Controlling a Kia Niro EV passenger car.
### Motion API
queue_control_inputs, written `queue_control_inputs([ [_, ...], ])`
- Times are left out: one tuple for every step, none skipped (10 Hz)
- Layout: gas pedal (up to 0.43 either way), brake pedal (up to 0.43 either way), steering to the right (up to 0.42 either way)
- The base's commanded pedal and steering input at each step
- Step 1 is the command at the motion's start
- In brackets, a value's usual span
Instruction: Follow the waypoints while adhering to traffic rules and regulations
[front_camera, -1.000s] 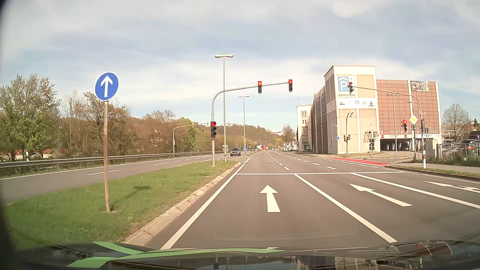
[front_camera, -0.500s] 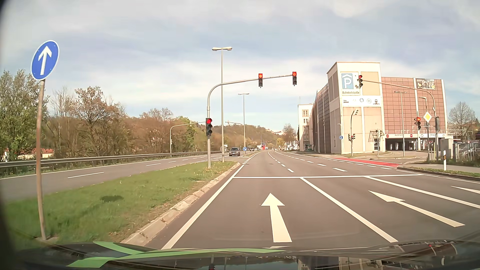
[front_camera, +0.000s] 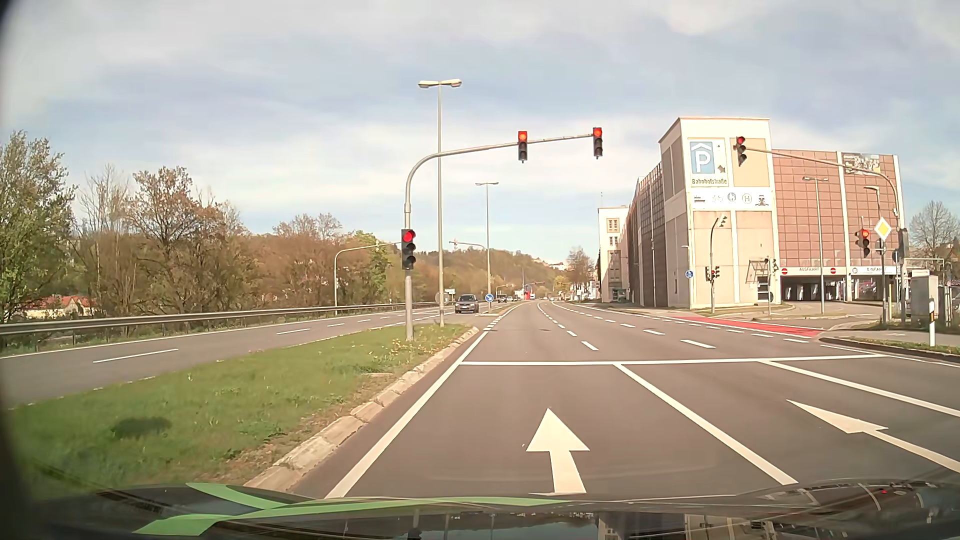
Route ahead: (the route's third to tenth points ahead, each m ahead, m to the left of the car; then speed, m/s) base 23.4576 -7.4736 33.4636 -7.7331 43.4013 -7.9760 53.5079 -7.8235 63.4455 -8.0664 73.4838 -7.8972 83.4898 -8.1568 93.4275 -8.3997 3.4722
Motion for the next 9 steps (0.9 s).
queue_control_inputs([
  [0.0,0.152,-0.004],
  [0.0,0.146,-0.005],
  [0.0,0.146,-0.005],
  [0.0,0.14,-0.005],
  [0.0,0.14,-0.005],
  [0.0,0.134,-0.005],
  [0.0,0.128,-0.005],
  [0.0,0.128,-0.005],
  [0.0,0.128,-0.005],
])
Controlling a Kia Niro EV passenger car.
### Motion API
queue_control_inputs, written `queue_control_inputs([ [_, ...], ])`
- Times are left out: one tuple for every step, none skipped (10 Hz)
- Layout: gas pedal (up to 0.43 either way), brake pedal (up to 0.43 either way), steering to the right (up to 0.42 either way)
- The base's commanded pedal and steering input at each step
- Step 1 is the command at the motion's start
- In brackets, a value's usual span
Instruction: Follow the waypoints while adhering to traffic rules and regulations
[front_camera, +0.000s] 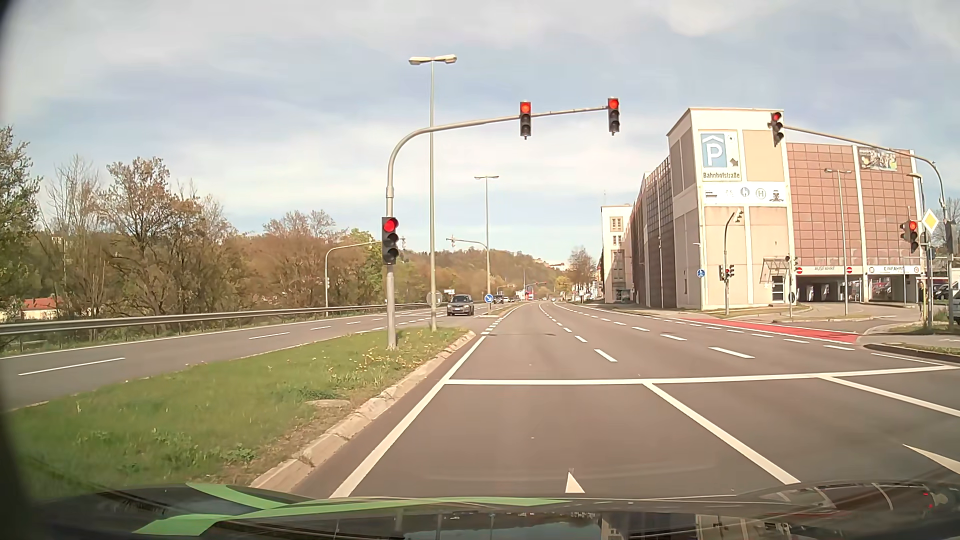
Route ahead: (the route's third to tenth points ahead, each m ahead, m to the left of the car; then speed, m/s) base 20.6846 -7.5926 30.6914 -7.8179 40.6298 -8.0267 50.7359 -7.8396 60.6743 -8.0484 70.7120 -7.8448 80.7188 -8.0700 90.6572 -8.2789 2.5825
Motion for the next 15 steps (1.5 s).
queue_control_inputs([
  [0.0,0.128,-0.005],
  [0.0,0.122,-0.005],
  [0.0,0.116,-0.005],
  [0.0,0.116,-0.005],
  [0.0,0.116,-0.005],
  [0.0,0.11,-0.005],
  [0.0,0.11,-0.005],
  [0.0,0.098,-0.004],
  [0.0,0.098,-0.005],
  [0.0,0.091,-0.004],
  [0.0,0.091,-0.005],
  [0.0,0.091,-0.005],
  [0.0,0.085,-0.005],
  [0.0,0.079,-0.005],
  [0.0,0.073,-0.005],
])
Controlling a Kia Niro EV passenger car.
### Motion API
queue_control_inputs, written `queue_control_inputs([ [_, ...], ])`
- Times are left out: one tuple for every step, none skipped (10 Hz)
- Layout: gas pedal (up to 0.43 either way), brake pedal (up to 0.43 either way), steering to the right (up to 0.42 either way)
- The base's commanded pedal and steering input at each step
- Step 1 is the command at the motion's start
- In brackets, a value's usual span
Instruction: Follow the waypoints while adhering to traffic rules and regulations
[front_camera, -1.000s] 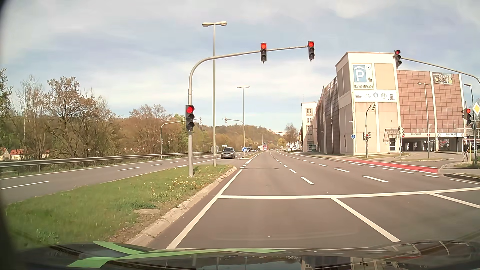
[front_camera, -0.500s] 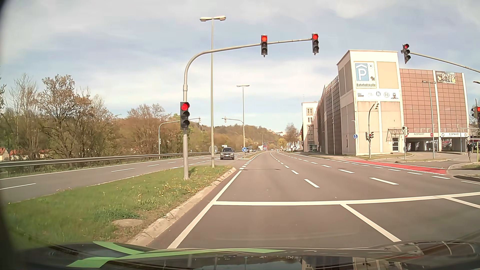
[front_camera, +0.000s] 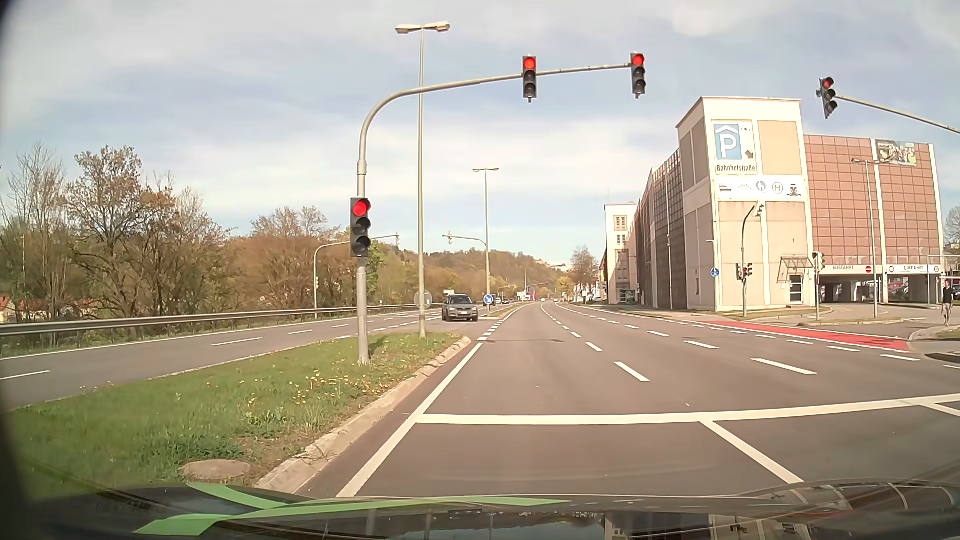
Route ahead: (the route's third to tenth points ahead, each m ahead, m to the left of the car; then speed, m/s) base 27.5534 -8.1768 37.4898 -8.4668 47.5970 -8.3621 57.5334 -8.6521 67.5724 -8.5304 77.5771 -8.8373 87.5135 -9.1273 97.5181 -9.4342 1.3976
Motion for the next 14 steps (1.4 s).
queue_control_inputs([
  [0.0,0.073,-0.005],
  [0.0,0.079,-0.004],
  [0.0,0.073,-0.005],
  [0.0,0.055,-0.005],
  [0.0,0.024,-0.005],
  [0.0,0.006,-0.005],
  [0.0,0.006,-0.005],
  [0.0,0.006,-0.005],
  [0.0,0.006,-0.005],
  [0.0,0.006,-0.005],
  [0.0,0.006,-0.005],
  [0.0,0.0,-0.005],
  [0.0,0.0,-0.005],
  [0.0,0.0,-0.005],
])
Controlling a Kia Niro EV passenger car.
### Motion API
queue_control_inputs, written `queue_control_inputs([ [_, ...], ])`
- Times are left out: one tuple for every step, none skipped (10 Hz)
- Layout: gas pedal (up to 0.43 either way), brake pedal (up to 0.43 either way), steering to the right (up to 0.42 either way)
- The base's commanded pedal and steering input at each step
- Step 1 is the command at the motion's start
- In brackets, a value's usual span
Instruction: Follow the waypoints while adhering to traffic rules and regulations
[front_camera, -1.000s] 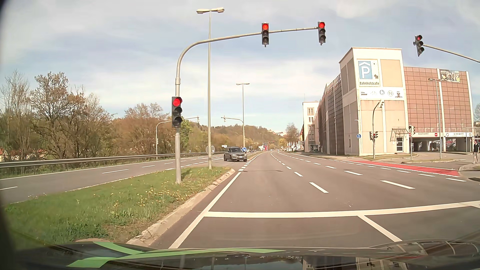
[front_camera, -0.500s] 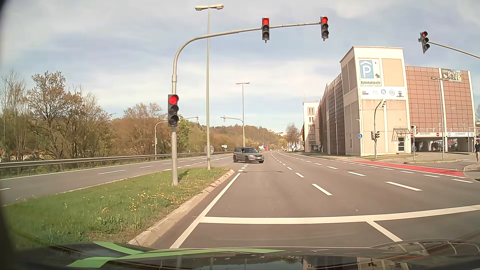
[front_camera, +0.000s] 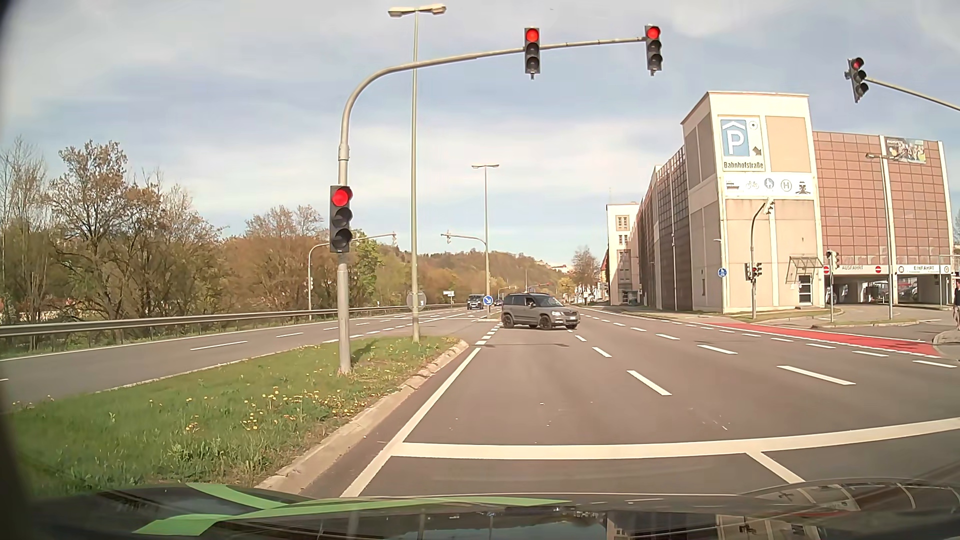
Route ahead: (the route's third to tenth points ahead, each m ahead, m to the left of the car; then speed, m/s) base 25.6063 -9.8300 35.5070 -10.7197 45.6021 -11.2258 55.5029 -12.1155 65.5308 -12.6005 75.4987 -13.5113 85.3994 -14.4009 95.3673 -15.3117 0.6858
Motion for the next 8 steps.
queue_control_inputs([
  [0.0,0.0,-0.005],
  [0.0,0.0,-0.005],
  [0.0,0.0,-0.005],
  [0.0,0.0,-0.005],
  [0.0,0.0,-0.005],
  [0.0,0.0,-0.006],
  [0.0,0.0,-0.007],
  [0.0,0.0,-0.007],
])
